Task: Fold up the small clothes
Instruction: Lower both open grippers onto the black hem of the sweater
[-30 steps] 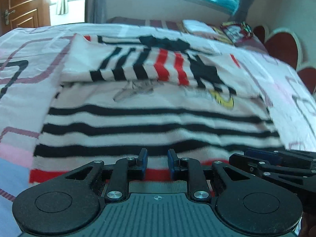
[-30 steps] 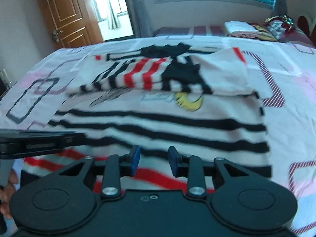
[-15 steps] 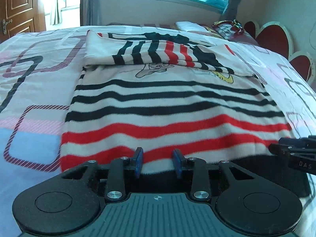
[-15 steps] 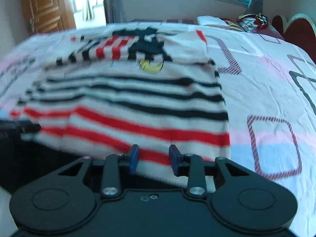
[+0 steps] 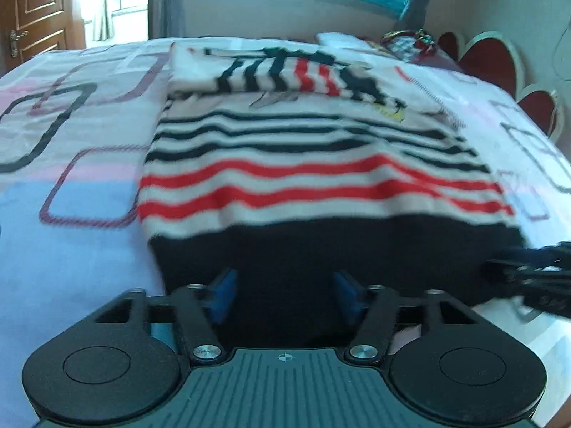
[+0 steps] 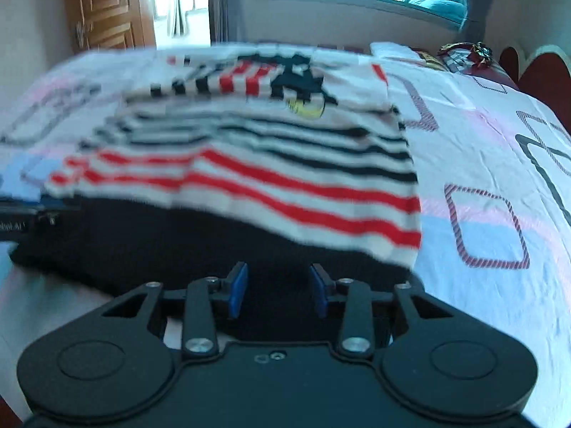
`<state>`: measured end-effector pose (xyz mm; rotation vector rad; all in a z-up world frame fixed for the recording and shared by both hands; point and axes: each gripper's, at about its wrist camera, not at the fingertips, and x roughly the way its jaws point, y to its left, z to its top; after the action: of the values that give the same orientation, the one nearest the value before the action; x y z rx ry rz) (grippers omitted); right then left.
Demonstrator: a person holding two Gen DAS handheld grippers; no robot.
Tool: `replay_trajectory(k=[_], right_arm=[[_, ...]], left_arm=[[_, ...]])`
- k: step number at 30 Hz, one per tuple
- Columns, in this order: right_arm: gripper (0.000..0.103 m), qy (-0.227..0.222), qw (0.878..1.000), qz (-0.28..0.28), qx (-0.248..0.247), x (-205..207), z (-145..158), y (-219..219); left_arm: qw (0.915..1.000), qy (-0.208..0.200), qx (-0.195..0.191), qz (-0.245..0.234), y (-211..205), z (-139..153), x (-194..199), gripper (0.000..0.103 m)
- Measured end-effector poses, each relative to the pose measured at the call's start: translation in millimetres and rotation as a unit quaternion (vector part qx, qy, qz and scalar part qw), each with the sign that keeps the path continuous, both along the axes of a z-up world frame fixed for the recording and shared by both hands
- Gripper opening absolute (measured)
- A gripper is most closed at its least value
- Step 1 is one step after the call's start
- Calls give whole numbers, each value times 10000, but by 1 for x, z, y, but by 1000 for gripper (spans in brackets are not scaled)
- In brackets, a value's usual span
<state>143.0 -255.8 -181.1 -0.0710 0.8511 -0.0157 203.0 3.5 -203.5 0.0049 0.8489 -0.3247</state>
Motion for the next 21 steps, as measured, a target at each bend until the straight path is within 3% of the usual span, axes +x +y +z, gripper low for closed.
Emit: replay_trajectory(k=[3, 6, 10, 14, 16, 21], right_arm=[[42, 47, 9998, -161, -68, -9, -6, -10], [44, 70, 9992, -389, -47, -19, -2, -29], [54, 12, 9974, -694, -187, -32, 2, -50], [54, 127, 9947, -998, 223, -32, -2, -70], [54, 94, 9934, -1073, 397, -31, -2, -73], [52, 180, 9919, -1051, 689, -22, -7, -70]], left_arm=[[9999, -83, 65, 26, 8, 3, -10, 62], [9992, -141, 36, 360, 24, 5, -15, 62], [9987, -22, -191, 464, 35, 2, -11, 62], [9957, -52, -435, 814, 46, 7, -16, 62], [9943, 134, -414, 973, 52, 1, -11, 62], [9928, 310, -753, 876, 56, -5, -6, 61]])
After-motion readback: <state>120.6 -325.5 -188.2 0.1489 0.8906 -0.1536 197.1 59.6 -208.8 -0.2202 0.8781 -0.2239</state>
